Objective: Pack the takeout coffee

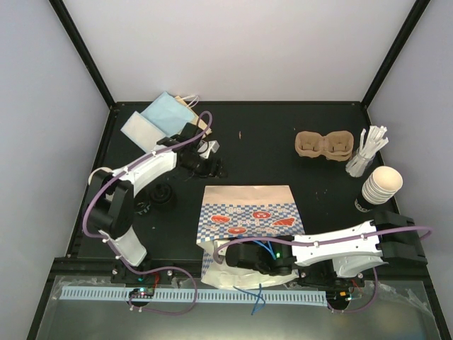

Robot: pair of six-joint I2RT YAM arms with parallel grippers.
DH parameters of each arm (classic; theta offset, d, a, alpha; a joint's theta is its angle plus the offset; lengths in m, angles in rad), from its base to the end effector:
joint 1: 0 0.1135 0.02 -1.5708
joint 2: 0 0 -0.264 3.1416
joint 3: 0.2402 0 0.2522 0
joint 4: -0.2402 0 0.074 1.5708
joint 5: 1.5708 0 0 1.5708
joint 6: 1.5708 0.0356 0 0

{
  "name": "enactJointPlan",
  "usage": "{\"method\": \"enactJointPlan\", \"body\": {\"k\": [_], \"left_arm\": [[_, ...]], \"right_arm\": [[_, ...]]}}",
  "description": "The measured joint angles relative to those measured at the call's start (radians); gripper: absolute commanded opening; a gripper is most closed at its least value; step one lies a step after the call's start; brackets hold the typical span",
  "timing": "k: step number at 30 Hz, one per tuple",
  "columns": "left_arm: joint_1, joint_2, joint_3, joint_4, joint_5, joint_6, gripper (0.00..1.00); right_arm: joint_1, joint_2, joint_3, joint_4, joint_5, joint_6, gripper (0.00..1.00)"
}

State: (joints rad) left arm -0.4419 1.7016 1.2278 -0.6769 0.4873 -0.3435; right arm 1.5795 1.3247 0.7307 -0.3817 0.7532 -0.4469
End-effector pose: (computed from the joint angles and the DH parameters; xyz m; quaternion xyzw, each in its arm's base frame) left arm 0.3027 -0.1617 0.2206 0.0969 0.9455 -0.2954 0.0967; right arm 0.0222 0.2485 0.1994 -0.6973 0.5619 -0.1504 0.4187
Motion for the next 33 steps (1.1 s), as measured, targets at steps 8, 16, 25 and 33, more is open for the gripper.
{"method": "enactJointPlan", "body": {"k": [8, 16, 25, 33], "left_arm": [[0.0, -0.045, -0.036, 0.034, 0.041, -0.01, 0.74], [0.001, -0.055, -0.07, 0.053, 0.061, -0.019, 0.74], [0.001, -0.085, -0.1, 0.066, 0.071, -0.031, 0.73], [0.002, -0.101, -0.125, 0.08, 0.087, -0.037, 0.72]], "right_arm": [[0.0, 0.023, 0.018, -0.015, 0.008, 0.0, 0.57], [0.0, 0.061, 0.042, -0.032, 0.023, 0.002, 0.57], [-0.001, 0.086, 0.064, -0.054, 0.024, 0.007, 0.57], [-0.004, 0.116, 0.082, -0.064, 0.029, 0.008, 0.57]]}}
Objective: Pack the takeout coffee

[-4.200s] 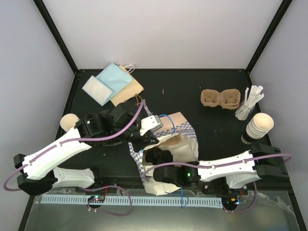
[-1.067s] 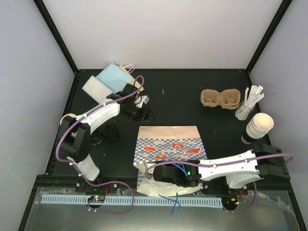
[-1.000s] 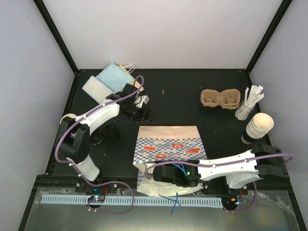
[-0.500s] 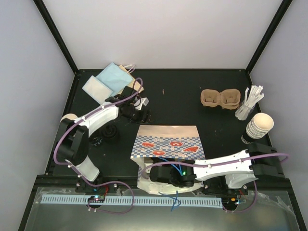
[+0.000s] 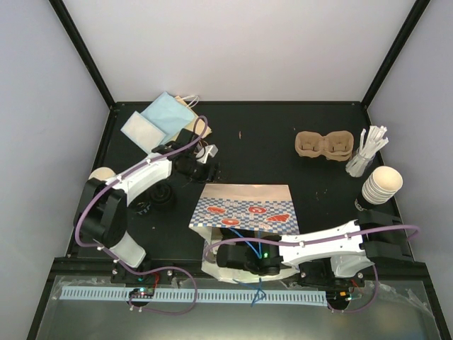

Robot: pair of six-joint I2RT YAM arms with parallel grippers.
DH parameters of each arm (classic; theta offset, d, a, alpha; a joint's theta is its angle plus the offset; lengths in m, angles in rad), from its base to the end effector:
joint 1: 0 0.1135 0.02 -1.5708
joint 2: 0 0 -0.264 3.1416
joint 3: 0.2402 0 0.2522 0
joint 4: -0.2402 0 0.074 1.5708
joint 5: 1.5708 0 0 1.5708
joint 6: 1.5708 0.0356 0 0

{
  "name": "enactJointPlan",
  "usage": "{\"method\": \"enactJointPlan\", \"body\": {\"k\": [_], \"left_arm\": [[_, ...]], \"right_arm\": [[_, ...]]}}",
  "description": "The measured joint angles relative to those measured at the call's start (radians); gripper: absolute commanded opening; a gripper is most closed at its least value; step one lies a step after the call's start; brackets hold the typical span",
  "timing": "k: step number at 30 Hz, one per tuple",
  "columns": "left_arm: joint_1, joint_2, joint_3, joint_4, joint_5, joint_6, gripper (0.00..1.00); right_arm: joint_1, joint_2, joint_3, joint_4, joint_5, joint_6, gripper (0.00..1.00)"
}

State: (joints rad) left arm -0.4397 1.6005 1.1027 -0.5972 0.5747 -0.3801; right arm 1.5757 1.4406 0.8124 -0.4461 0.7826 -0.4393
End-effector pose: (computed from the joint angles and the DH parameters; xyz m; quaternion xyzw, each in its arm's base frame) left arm 0.2807 -0.1534 0.2208 0.0945 0.9296 -0.3427 0.0975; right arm 0.0238 0.2666 0.1926 -0.7076 0.5577 -0.1894 0.3904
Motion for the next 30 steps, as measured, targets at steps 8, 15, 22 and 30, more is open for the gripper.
{"method": "enactJointPlan", "body": {"k": [8, 15, 22, 30], "left_arm": [[0.0, -0.031, -0.034, 0.026, 0.01, -0.008, 0.69], [0.0, -0.048, -0.054, 0.039, 0.018, -0.018, 0.69], [0.002, -0.062, -0.06, 0.044, 0.011, -0.018, 0.82], [0.105, -0.165, 0.042, -0.063, -0.051, -0.013, 0.96]], "right_arm": [[-0.007, 0.014, 0.004, 0.001, 0.006, 0.0, 0.57], [-0.02, 0.035, 0.006, 0.013, 0.004, -0.001, 0.57], [-0.049, 0.036, 0.026, -0.003, -0.039, -0.001, 0.57], [-0.127, 0.034, 0.102, -0.077, -0.177, -0.001, 0.57]]}}
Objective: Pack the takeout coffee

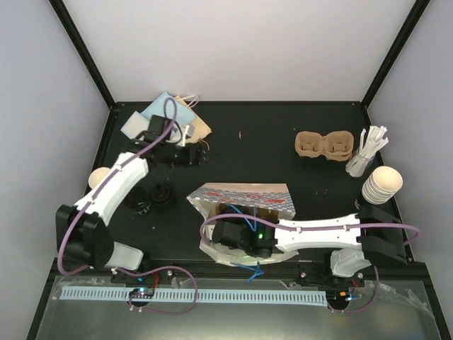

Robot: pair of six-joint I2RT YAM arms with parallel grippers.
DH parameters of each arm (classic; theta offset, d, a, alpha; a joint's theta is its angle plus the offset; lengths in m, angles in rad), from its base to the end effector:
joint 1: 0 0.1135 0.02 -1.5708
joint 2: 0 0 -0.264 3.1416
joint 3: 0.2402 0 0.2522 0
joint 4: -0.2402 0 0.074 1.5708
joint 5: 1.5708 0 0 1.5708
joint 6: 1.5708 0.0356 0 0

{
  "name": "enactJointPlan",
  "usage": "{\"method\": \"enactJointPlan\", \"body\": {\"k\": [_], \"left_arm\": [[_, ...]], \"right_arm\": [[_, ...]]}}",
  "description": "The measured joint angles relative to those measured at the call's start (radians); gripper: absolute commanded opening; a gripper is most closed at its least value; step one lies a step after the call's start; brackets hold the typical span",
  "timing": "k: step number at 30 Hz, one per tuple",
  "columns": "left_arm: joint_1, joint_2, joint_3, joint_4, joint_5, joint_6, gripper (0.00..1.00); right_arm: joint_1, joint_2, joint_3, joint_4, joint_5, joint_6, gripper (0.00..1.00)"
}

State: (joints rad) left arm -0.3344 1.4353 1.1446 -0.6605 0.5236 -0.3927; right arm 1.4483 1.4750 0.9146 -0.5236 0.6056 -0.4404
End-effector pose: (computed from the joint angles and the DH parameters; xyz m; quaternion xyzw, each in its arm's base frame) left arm 0.2748 -0.1143 0.2770 0.0521 0.9219 -0.3351 0.1876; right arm 0.0546 0.2778 0.2056 -0.7083 0.6013 -0.1423 0.3412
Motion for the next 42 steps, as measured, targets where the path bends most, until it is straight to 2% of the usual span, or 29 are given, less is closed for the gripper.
{"method": "enactJointPlan", "body": {"k": [5, 8, 16, 26, 36, 42], "left_arm": [[0.101, -0.123, 0.099, -0.061, -0.039, 0.022, 0.97], [0.122, -0.183, 0.104, -0.085, -0.053, 0.034, 0.97], [0.126, -0.352, 0.096, -0.136, -0.075, 0.054, 0.97], [0.126, -0.436, 0.031, -0.19, -0.074, 0.069, 0.97], [0.126, -0.514, -0.032, -0.229, -0.052, 0.081, 0.97], [0.126, -0.558, -0.07, -0.235, -0.046, 0.085, 0.97]], "right_arm": [[-0.074, 0.0, 0.051, -0.039, -0.116, -0.003, 0.57], [-0.129, 0.01, 0.086, -0.066, -0.195, -0.007, 0.54], [-0.282, 0.088, 0.215, -0.136, -0.423, -0.024, 0.57], [-0.441, 0.177, 0.325, -0.188, -0.689, -0.063, 0.6], [-0.474, 0.231, 0.362, -0.177, -0.798, -0.078, 0.61], [-0.478, 0.242, 0.363, -0.164, -0.814, -0.062, 0.62]]}}
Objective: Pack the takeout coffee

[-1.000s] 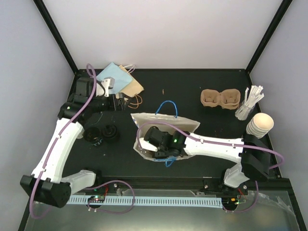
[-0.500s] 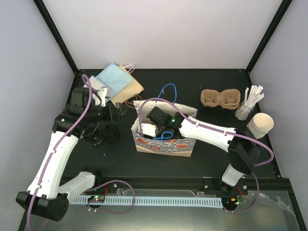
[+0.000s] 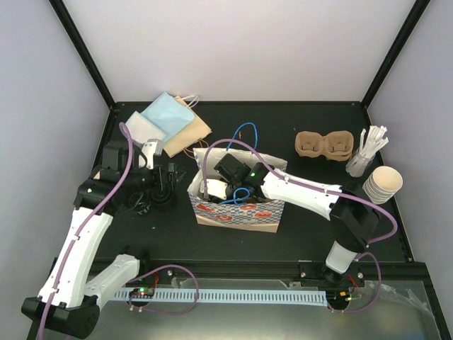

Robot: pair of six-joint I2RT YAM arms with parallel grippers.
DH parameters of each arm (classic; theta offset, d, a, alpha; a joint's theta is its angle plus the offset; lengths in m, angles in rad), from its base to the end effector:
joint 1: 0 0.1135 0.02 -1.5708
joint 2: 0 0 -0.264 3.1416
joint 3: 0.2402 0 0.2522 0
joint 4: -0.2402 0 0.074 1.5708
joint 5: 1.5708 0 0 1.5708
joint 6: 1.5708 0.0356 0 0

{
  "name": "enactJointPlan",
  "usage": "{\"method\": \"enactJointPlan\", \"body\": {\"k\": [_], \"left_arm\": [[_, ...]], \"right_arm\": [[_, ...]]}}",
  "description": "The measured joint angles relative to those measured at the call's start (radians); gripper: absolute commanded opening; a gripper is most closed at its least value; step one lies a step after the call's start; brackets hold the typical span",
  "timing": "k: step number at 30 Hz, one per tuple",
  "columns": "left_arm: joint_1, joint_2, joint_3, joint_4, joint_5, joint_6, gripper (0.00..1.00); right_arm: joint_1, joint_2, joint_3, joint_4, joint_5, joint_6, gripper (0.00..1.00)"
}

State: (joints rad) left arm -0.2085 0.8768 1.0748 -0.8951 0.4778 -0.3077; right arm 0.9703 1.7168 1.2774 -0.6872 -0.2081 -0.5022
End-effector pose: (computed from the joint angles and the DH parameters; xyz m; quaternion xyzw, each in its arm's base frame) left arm 0.1536 -0.0492 0.3556 0.0564 0.8842 -0.3122 0.3427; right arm 0.1931 0.2949 0.2265 -0.6684 0.7035 0.1494 0.1896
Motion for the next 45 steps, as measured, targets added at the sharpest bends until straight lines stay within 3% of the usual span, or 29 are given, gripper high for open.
{"method": "enactJointPlan", "body": {"k": [20, 34, 45], "left_arm": [[0.0, -0.027, -0.019, -0.018, 0.002, 0.0, 0.97], [0.0, -0.031, -0.019, -0.026, 0.002, 0.0, 0.97], [0.0, -0.035, -0.02, -0.026, 0.003, 0.0, 0.97]], "right_arm": [[0.114, -0.031, -0.049, 0.064, 0.18, 0.093, 0.63], [0.073, -0.001, -0.007, 0.029, 0.112, 0.085, 0.62], [0.198, 0.006, -0.028, 0.103, 0.327, 0.176, 0.61]]}}
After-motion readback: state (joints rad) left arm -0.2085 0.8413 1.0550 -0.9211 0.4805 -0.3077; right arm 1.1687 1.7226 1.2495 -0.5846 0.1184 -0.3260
